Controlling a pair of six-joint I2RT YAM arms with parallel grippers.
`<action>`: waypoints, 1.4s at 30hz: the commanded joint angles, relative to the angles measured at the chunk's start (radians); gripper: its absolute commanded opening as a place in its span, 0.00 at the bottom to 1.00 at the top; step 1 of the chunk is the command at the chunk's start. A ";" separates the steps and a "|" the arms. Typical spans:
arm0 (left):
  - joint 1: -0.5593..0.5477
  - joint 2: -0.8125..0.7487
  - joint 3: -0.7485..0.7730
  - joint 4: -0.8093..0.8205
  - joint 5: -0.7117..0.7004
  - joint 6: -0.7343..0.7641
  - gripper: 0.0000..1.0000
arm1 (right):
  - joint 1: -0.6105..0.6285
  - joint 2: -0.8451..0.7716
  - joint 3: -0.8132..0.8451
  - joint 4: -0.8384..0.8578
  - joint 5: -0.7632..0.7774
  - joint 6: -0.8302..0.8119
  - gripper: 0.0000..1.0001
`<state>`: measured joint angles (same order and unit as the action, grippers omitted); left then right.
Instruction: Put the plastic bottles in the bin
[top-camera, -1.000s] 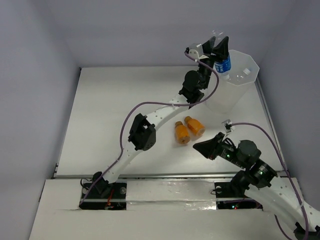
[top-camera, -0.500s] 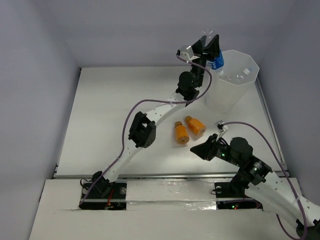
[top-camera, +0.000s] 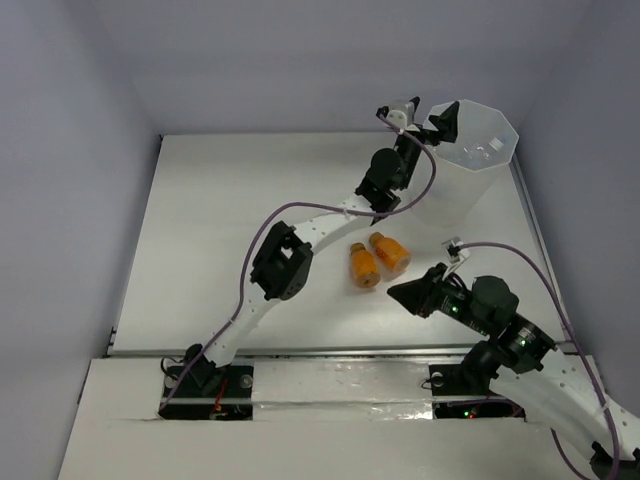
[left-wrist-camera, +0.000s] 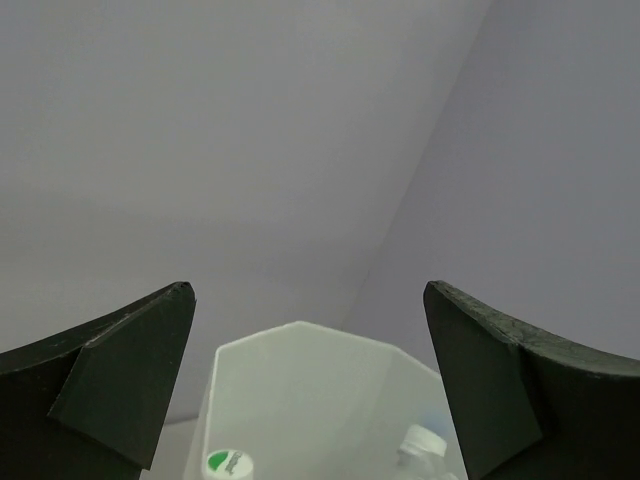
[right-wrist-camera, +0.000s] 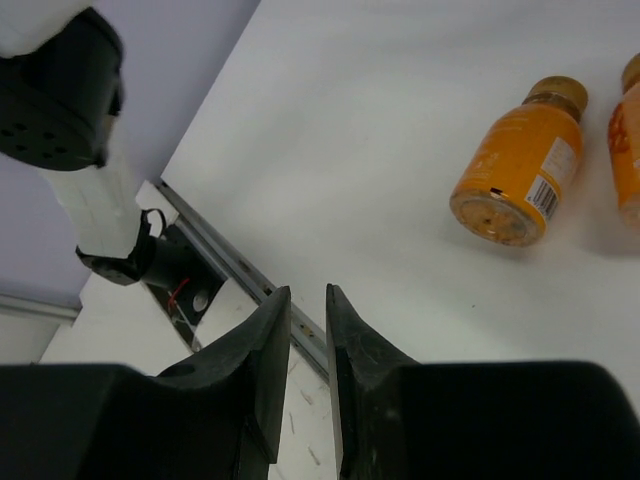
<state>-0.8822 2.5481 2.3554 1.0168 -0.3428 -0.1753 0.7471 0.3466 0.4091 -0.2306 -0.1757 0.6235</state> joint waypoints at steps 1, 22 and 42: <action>-0.004 -0.299 -0.065 -0.004 0.030 0.051 0.99 | 0.006 -0.006 0.053 -0.027 0.085 -0.005 0.27; -0.014 -1.295 -1.496 -0.681 -0.124 -0.432 0.28 | -0.017 0.676 0.391 -0.036 0.556 -0.156 0.70; -0.014 -1.316 -1.831 -0.538 0.215 -0.612 0.89 | -0.222 1.207 0.646 -0.144 0.338 -0.344 0.91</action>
<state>-0.8909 1.2175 0.5228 0.3882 -0.1978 -0.7582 0.5247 1.5337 1.0149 -0.3443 0.2131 0.3241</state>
